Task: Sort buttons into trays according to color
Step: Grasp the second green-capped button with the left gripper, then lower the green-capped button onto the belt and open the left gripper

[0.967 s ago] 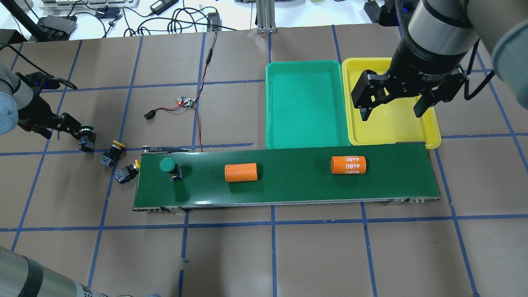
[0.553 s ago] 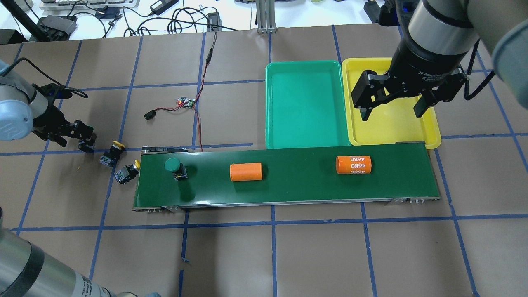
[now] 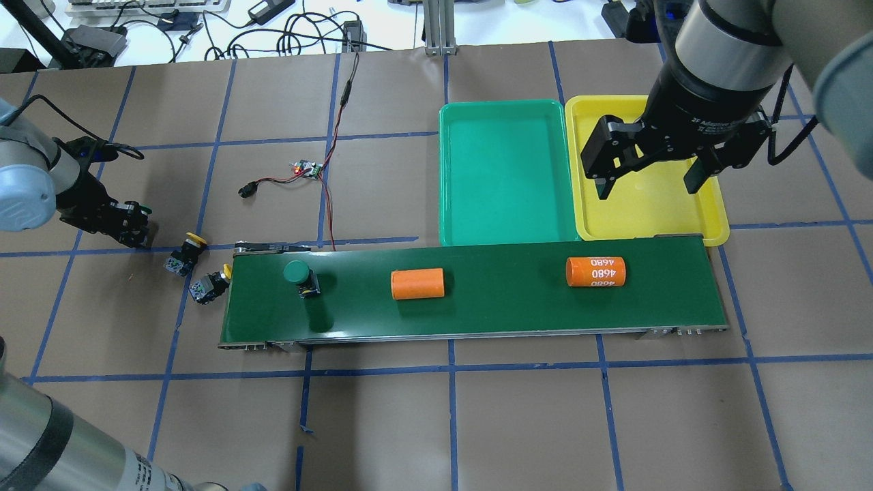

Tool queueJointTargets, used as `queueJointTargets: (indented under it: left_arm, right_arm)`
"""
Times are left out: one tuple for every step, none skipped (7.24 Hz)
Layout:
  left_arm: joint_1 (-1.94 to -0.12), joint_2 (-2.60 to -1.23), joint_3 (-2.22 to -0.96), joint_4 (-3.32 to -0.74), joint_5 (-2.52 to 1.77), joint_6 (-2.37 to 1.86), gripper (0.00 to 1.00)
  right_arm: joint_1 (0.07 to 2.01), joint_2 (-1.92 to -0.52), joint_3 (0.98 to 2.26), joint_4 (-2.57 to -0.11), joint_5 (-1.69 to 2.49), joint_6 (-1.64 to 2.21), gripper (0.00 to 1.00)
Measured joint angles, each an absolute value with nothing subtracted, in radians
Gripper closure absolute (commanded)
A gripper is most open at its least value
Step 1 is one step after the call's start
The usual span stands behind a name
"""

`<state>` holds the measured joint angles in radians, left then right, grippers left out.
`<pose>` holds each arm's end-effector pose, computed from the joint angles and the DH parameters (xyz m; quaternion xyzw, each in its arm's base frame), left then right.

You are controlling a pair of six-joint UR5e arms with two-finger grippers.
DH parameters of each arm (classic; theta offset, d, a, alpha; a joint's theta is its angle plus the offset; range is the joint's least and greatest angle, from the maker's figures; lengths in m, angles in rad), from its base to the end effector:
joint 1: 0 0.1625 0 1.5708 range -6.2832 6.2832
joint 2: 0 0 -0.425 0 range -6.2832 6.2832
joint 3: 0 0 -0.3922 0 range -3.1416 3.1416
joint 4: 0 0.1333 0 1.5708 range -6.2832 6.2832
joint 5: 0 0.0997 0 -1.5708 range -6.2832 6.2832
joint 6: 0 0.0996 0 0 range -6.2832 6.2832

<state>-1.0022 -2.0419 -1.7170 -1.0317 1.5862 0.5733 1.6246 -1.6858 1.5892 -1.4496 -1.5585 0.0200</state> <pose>0.2144 -0.5802 0.2071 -0.0026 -0.9992 -0.0371 0.0147 0.1579 -0.4310 0.5205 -0.0168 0.9998 0.0125 0.0057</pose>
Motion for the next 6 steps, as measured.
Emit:
queueJointTargets:
  left_arm:
    - [-1.010, -1.994, -1.712, -1.079, 1.586, 0.569, 1.00]
    - [-1.022, -1.924, -1.708, -1.159, 1.585, 0.561, 1.00]
    - [-1.043, -1.845, -1.710, -1.252, 1.576, 0.543, 1.00]
    - [-1.075, -1.773, -1.720, -1.324, 1.560, 0.503, 1.00]
    - [-1.125, -1.714, -1.747, -1.359, 1.549, 0.439, 1.00]
    - [-1.189, -1.661, -1.800, -1.369, 1.544, 0.366, 1.00]
  right_arm:
    - [1.625, -1.686, 1.589, -1.450, -1.559, 0.020, 0.00]
    - [1.625, -1.686, 1.589, -1.450, -1.559, 0.020, 0.00]
    - [1.625, -1.686, 1.589, -1.450, -1.559, 0.020, 0.00]
    - [1.625, -1.686, 1.589, -1.450, -1.559, 0.020, 0.00]
    - [1.624, -1.686, 1.589, -1.450, -1.558, 0.020, 0.00]
    - [1.624, -1.686, 1.589, -1.450, -1.559, 0.020, 0.00]
